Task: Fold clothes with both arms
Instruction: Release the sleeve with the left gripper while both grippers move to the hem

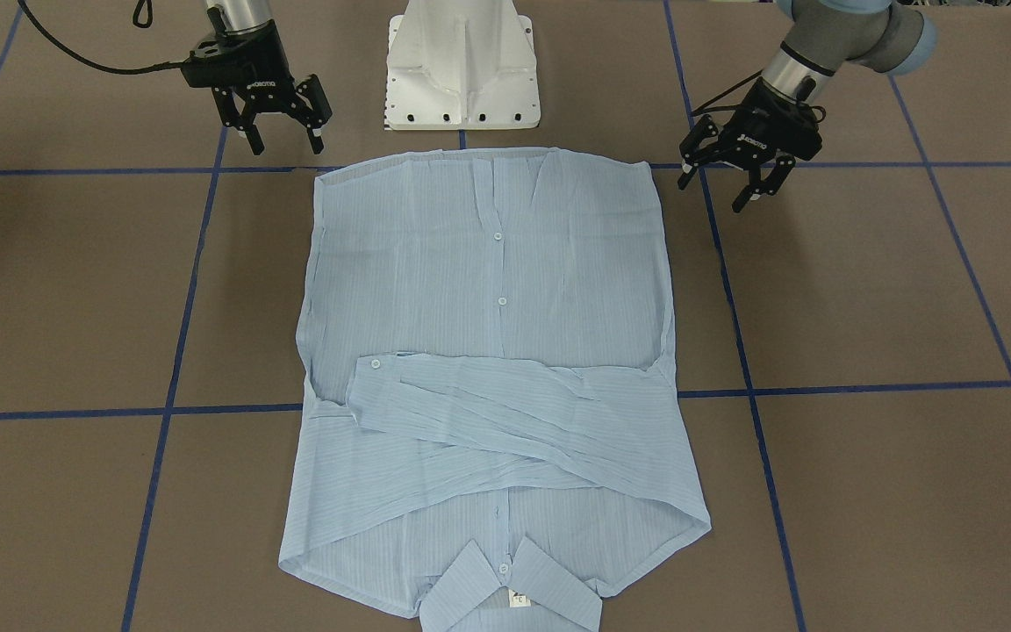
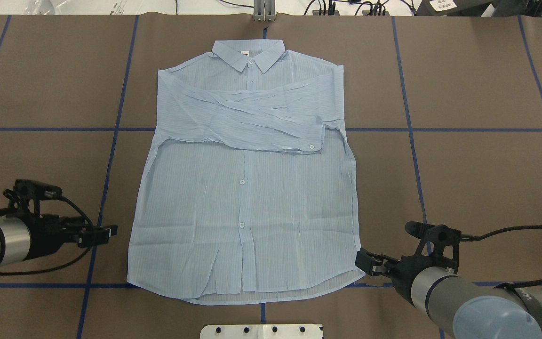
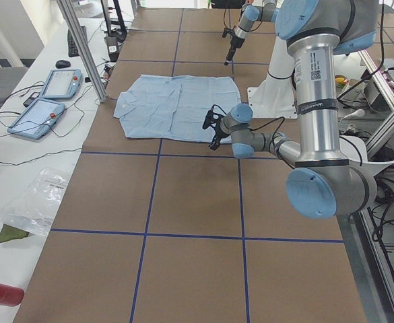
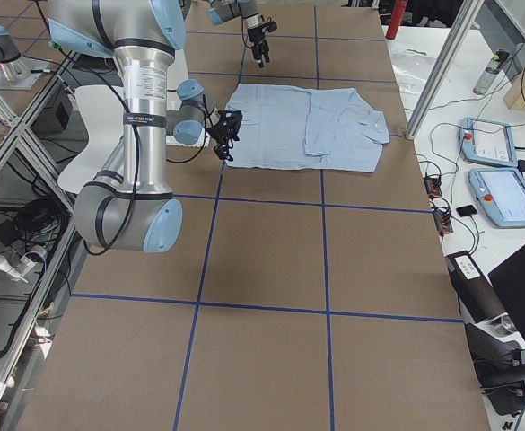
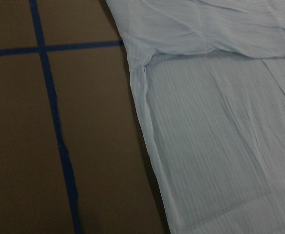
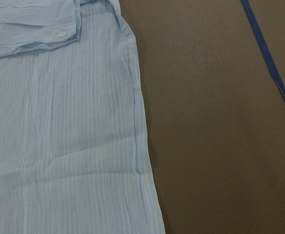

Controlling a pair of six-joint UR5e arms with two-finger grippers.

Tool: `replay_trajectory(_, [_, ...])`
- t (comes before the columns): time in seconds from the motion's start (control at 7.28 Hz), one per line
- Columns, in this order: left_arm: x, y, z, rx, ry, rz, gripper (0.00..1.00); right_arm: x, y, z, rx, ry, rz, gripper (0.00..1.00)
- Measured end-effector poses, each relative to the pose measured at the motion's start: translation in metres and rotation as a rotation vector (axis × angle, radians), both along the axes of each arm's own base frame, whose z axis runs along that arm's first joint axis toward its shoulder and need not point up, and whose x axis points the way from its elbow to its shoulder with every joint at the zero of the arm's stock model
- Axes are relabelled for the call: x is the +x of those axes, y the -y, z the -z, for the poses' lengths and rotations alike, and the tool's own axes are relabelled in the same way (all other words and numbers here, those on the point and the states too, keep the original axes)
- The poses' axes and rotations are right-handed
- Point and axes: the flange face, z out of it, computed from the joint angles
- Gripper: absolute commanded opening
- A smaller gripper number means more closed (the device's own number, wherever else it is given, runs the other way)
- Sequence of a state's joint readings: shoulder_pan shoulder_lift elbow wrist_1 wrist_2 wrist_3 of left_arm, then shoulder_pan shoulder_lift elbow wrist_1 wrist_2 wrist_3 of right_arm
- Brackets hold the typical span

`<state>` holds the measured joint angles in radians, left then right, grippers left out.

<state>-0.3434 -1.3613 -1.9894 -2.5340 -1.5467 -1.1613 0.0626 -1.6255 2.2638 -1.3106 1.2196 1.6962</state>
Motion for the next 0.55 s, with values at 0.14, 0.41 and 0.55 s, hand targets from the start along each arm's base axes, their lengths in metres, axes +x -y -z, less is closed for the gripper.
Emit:
replay_trajectory(0.14, [0.026,-0.022,0.002,-0.046,0.019,0.005,0.96,-0.001,-0.002,0.000,0.002,0.000,-0.001,1.00])
replay_trajectory(0.41, [0.079,-0.035,0.041,-0.142,0.084,0.022,0.79,-0.002,-0.003,0.000,0.003,-0.002,-0.002,1.00])
replay_trajectory(0.55, [0.095,-0.036,0.056,-0.178,0.120,0.032,0.75,-0.003,-0.003,-0.001,0.003,-0.003,-0.003,1.00])
